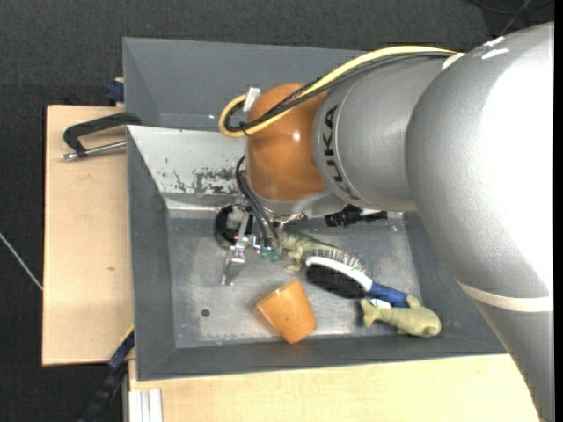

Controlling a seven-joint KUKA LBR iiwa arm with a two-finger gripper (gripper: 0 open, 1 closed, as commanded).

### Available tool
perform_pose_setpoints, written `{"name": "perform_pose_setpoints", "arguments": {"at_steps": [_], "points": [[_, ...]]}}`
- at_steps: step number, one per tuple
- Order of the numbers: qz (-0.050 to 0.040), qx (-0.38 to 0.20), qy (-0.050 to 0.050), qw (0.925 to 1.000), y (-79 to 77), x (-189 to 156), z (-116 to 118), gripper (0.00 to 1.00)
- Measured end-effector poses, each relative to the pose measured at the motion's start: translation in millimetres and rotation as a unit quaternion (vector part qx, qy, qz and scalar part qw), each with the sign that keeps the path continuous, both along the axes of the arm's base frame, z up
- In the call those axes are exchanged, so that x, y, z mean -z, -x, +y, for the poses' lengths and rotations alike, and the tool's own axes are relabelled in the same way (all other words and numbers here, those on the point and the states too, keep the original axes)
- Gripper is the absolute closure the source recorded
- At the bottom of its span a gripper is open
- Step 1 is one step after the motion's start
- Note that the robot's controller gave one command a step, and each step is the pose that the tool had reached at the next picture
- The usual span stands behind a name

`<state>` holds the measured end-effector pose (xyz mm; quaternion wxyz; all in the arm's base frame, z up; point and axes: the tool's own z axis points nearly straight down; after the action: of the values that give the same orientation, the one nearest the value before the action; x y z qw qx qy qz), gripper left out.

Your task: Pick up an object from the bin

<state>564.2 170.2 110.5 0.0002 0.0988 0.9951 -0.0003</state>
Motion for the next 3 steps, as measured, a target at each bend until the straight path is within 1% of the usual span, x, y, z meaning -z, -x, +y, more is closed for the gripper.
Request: {"name": "perform_pose_setpoints", "arguments": {"at_steps": [1, 2, 3], "points": [[-0.0001, -0.002, -0.001, 1.0000, 0.3, 0.9, 3.0, 1.00], [-0.0043, -0.255, -0.001, 0.9669, 23.4, 35.9, -3.0, 1.00], [-0.0012, -0.254, -0.001, 0.9671, 25.6, 37.8, -3.5, 0.00]]}}
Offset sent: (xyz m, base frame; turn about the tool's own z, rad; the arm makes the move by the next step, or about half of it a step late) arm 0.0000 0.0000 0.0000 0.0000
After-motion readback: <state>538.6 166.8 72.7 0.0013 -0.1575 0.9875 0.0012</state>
